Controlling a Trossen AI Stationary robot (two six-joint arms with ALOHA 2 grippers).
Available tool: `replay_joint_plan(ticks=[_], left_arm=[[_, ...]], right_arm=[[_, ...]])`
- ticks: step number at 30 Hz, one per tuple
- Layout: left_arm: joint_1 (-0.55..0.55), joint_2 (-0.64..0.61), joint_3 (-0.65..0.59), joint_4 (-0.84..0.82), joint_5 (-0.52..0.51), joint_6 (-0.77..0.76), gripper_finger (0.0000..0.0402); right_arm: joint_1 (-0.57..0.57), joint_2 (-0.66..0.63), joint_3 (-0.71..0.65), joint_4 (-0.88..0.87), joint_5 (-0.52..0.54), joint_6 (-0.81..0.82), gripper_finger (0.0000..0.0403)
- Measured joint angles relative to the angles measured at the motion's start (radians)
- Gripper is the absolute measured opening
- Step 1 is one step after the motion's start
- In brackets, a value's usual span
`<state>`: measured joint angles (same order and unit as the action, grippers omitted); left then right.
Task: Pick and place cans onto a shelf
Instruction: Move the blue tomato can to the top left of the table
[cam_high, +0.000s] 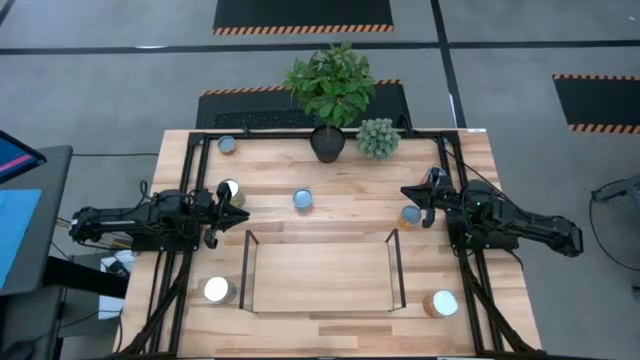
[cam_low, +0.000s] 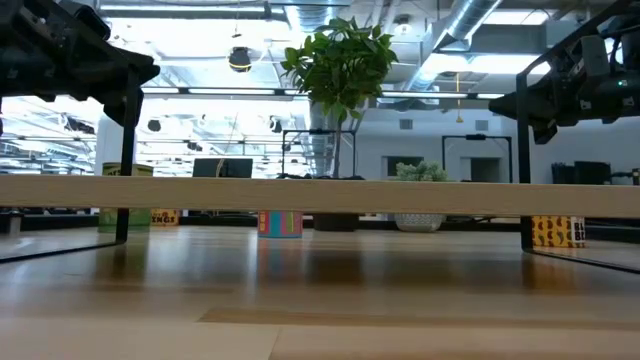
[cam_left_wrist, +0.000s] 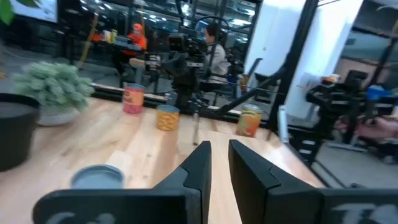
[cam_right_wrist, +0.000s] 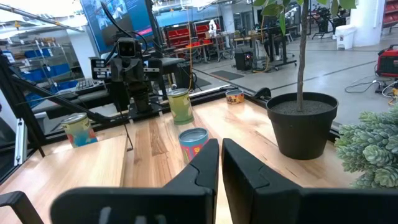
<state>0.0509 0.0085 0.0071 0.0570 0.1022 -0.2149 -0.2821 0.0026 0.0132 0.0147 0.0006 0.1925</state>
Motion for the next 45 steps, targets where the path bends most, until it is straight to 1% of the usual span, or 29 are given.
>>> replay_joint_plan(ticks=[4,8,10,13,18,22,25,29,31,34,37,40,43,45], left_arm=[[0.000,0.000,0.000,0.006,-0.080,0.035,0.0043],[0.000,0.000,0.000,0.009,-0.149,-0.020,0.0043],[0.000,0.000,0.000,0.007,-0.175,-0.045,0.0043],[0.000,0.000,0.000,0.005,-0.198,-0.062,0.0043],[0.000,0.000,0.000,0.005,-0.235,-0.048,0.0043],[0.000,0.000,0.000,0.011,-0.247,-0.134,0.0043],[0.000,0.000,0.000,0.012,-0.241,-0.195,0.0043],[0.000,0.000,0.000,0.003,-0.248,-0.158,0.0043],[0.000,0.000,0.000,0.003,-0.270,-0.127,0.0043],[0.001,0.000,0.000,0.011,-0.330,-0.125,0.0043],[0.001,0.000,0.000,0.088,-0.420,-0.127,0.0043],[0.001,0.000,0.000,0.224,-0.512,-0.098,0.0043],[0.001,0.000,0.000,0.342,-0.571,-0.092,0.0043],[0.001,0.000,0.002,0.386,-0.606,-0.081,0.0043]], right_arm=[[-0.001,0.000,0.000,0.000,0.001,-0.040,0.0047],[-0.001,0.000,-0.001,0.019,0.001,-0.036,0.0047],[-0.001,0.000,-0.002,0.026,-0.001,0.007,0.0047],[0.000,0.000,-0.002,0.029,-0.001,0.054,0.0047],[0.000,0.000,-0.002,0.039,-0.001,0.127,0.0047],[0.000,0.000,-0.002,0.097,0.002,0.171,0.0047],[0.000,0.000,-0.002,0.143,0.003,0.152,0.0047],[0.000,0.000,-0.002,0.158,0.003,0.116,0.0047],[0.000,0.000,-0.002,0.158,0.003,0.114,0.0047],[0.000,0.000,-0.002,0.161,0.004,0.114,0.0047],[-0.003,0.000,-0.002,0.209,0.017,0.112,0.0047],[-0.013,0.000,-0.001,0.296,0.065,0.104,0.0047],[-0.024,0.000,0.000,0.400,0.105,0.044,0.0047],[-0.031,0.000,0.001,0.424,0.110,-0.007,0.0047]])
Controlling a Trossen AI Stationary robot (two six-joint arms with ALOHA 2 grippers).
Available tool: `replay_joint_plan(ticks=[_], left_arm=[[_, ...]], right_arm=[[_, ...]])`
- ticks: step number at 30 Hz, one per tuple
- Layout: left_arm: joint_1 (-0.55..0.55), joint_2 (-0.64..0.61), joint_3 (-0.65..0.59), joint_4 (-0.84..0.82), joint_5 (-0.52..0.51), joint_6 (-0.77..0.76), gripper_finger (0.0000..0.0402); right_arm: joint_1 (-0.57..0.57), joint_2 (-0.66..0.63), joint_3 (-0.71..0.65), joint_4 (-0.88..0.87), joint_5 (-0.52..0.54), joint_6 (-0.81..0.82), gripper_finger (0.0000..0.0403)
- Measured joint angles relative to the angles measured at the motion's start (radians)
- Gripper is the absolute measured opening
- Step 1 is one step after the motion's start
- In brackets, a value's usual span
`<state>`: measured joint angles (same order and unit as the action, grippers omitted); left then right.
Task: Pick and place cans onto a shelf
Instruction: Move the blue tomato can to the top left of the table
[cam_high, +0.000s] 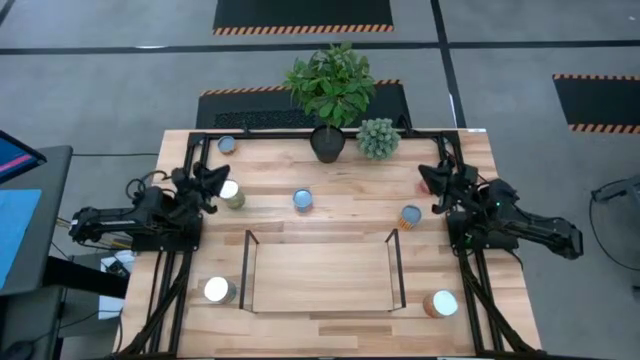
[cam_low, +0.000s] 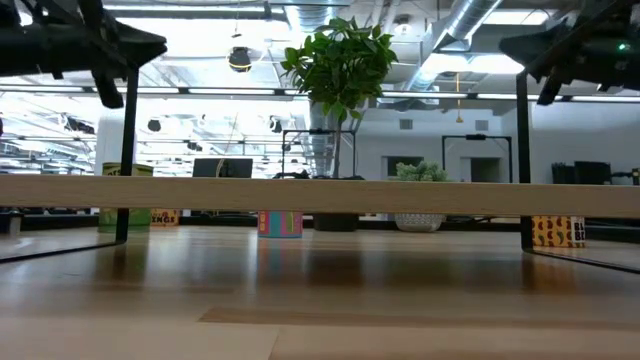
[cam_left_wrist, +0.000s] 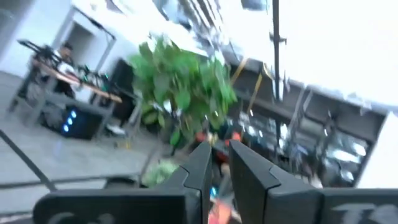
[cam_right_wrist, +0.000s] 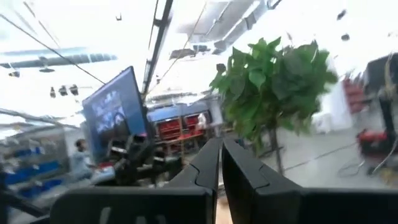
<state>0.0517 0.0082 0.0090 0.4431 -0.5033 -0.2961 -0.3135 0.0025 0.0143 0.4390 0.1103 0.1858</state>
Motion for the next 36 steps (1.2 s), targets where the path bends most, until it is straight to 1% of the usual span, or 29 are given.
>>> replay_joint_plan(ticks=[2,4,6,8,9,11,13,15,17,19,21,23,26,29,31,33,35,36], left_arm=[[0.000,0.000,0.008,-0.001,-0.018,-0.019,0.0043],[0.000,0.002,0.033,-0.005,0.000,-0.060,0.0043],[0.000,0.000,0.082,-0.007,0.070,-0.065,0.0042],[0.000,0.003,0.152,-0.077,0.186,-0.053,0.0037],[0.000,0.014,0.197,-0.145,0.237,-0.049,0.0032],[-0.001,0.037,0.302,-0.345,0.307,-0.054,0.0019],[-0.001,0.079,0.430,-0.604,0.359,-0.075,0.0006],[-0.001,0.139,0.549,-0.857,0.418,-0.138,0.0003],[-0.001,0.207,0.654,-1.059,0.470,-0.206,0.0004],[-0.001,0.279,0.741,-1.195,0.533,-0.281,0.0002],[-0.001,0.352,0.794,-1.293,0.618,-0.367,0.0001],[-0.001,0.417,0.814,-1.346,0.715,-0.453,0.0000],[-0.005,0.505,0.814,-1.365,0.895,-0.552,0.0000],[-0.042,0.589,0.810,-1.377,1.045,-0.643,0.0000],[-0.085,0.632,0.810,-1.362,1.100,-0.723,0.0000],[-0.143,0.660,0.810,-1.365,1.133,-0.826,0.0000],[-0.214,0.683,0.810,-1.359,1.141,-0.943,0.0000],[-0.252,0.692,0.810,-1.350,1.127,-1.003,0.0000]], right_arm=[[-0.006,0.000,0.000,0.007,0.001,-0.047,0.0047],[-0.012,0.000,0.000,0.011,0.000,-0.061,0.0047],[-0.018,0.000,0.000,0.010,0.001,-0.061,0.0047],[-0.022,0.000,0.000,0.011,0.000,-0.060,0.0047],[-0.023,0.000,0.000,0.011,0.000,-0.057,0.0047],[-0.023,0.000,0.000,0.011,0.000,-0.039,0.0047],[-0.023,0.000,0.000,0.009,0.001,-0.009,0.0047],[-0.023,0.000,0.000,0.007,0.000,-0.003,0.0047],[-0.023,0.000,0.000,0.002,-0.001,-0.003,0.0047],[-0.023,0.000,0.000,-0.019,-0.001,-0.003,0.0047],[-0.023,0.000,-0.001,-0.040,-0.002,-0.003,0.0047],[-0.022,0.000,-0.001,-0.077,-0.002,-0.002,0.0047],[-0.022,0.000,-0.001,-0.130,-0.003,-0.002,0.0047],[-0.022,0.000,-0.001,-0.153,-0.003,0.001,0.0047],[-0.022,0.000,-0.001,-0.149,-0.003,0.001,0.0047],[-0.022,0.000,-0.001,-0.151,-0.003,0.000,0.0047],[-0.022,0.000,-0.001,-0.151,-0.003,0.000,0.0047],[-0.022,0.000,-0.001,-0.152,-0.003,0.000,0.0047]])
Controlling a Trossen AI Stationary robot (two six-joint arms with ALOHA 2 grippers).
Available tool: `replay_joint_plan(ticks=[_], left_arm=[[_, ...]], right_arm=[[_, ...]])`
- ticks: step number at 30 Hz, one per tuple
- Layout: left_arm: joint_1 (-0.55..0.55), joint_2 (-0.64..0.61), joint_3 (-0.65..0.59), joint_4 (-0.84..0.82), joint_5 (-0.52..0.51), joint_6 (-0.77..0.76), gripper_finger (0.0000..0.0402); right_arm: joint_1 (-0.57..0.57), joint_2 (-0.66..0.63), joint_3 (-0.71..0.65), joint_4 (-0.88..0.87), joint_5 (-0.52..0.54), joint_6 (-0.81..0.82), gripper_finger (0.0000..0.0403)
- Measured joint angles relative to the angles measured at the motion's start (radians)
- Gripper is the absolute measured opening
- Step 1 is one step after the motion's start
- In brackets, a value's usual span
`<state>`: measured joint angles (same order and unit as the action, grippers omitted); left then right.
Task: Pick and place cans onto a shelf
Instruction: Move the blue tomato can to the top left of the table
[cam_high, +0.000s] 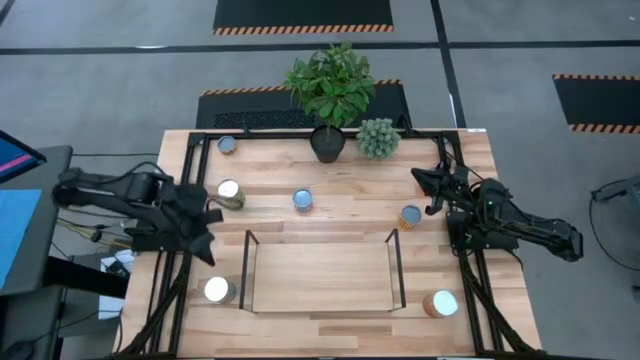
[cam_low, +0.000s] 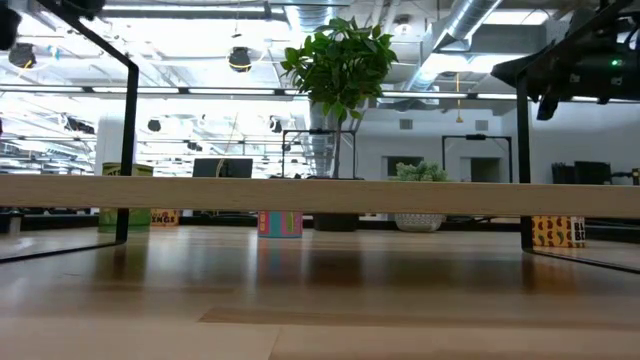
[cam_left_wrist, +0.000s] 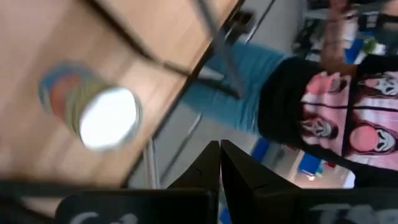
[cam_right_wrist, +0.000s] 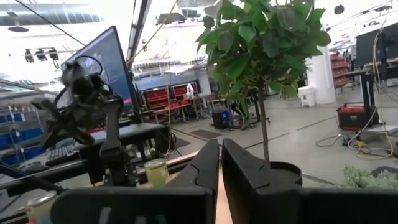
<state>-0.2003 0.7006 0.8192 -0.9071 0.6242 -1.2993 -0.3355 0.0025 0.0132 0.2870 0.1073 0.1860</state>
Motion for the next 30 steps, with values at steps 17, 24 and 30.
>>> replay_joint_plan(ticks=[17,24,30], left_arm=[[-0.679,0.295,0.000,0.220,-0.473,-0.564,0.0000],[-0.833,0.480,0.001,0.288,-0.584,-0.587,0.0000],[-0.896,0.608,0.001,0.339,-0.621,-0.566,0.0000]], right_arm=[[0.002,0.000,0.000,-0.048,-0.003,-0.002,0.0047],[0.002,0.000,0.000,-0.046,-0.003,-0.001,0.0047],[0.002,0.000,0.000,-0.048,-0.003,0.001,0.0047]])
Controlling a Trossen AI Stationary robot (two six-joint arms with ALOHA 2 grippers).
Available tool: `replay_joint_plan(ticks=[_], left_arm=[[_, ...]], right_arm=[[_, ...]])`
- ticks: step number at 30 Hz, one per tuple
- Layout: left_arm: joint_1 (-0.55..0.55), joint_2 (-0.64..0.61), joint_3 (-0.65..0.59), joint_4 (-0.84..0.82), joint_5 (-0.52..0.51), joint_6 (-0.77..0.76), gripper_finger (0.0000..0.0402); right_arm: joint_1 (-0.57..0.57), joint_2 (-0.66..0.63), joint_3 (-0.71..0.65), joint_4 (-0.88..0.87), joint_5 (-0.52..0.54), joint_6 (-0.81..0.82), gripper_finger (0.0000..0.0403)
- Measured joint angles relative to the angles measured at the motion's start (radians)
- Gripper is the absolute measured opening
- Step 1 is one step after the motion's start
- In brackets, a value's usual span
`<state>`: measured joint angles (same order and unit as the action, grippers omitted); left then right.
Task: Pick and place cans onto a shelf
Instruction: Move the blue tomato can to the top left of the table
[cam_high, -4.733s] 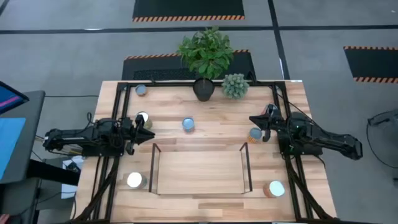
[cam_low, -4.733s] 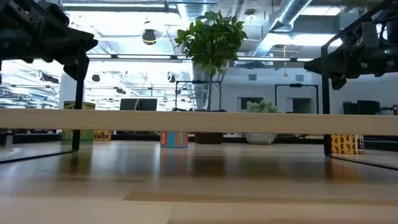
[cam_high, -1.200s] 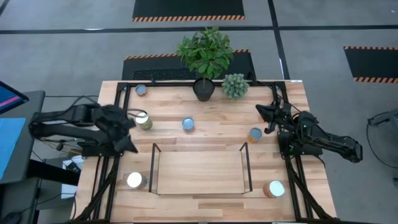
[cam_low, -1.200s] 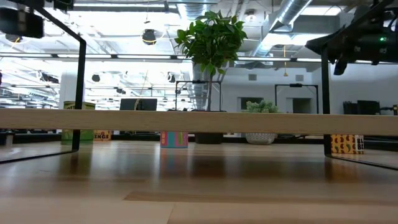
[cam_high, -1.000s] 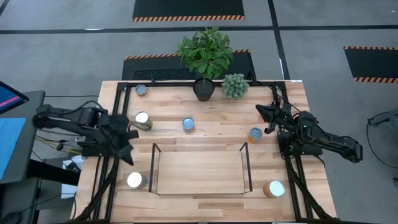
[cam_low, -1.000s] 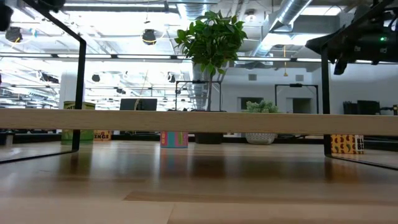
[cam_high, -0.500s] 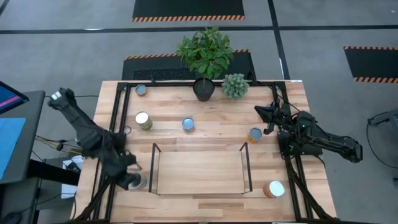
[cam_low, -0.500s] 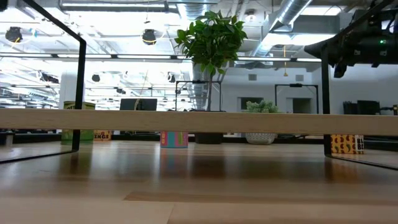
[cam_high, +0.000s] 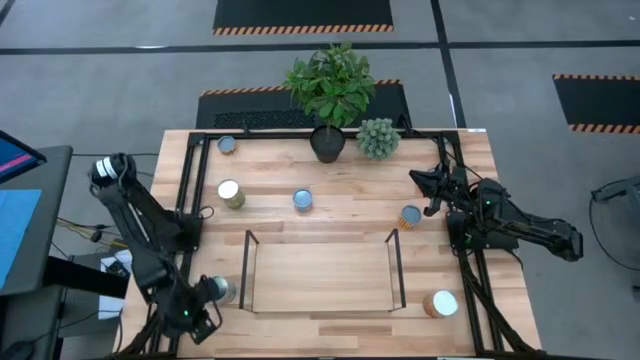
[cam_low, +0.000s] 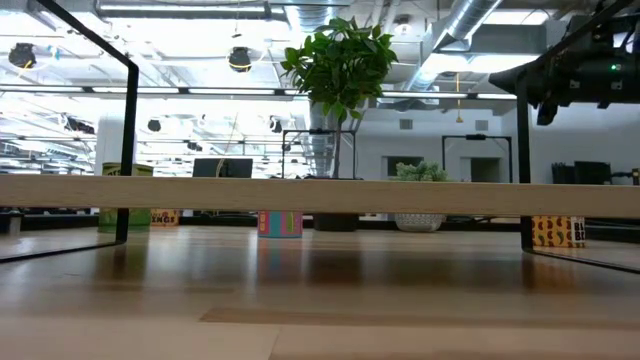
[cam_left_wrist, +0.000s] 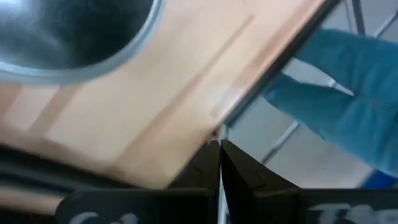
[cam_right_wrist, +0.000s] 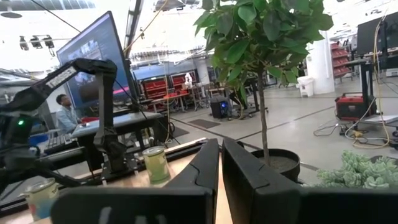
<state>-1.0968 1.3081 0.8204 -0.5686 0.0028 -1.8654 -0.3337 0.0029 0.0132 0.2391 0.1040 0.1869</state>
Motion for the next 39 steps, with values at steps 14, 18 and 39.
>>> replay_joint_plan(ticks=[14,18,39], left_arm=[[-0.010,0.195,0.000,-0.219,-0.241,-0.092,0.0000],[0.013,0.209,0.000,-0.299,-0.299,-0.136,0.0000],[0.042,0.202,0.176,-0.331,-0.637,0.096,0.0000]], right_arm=[[0.000,0.000,0.000,-0.002,-0.002,0.155,0.0047],[0.000,0.000,0.000,0.001,-0.002,0.157,0.0047],[0.000,0.000,0.000,0.000,0.000,0.183,0.0047]])
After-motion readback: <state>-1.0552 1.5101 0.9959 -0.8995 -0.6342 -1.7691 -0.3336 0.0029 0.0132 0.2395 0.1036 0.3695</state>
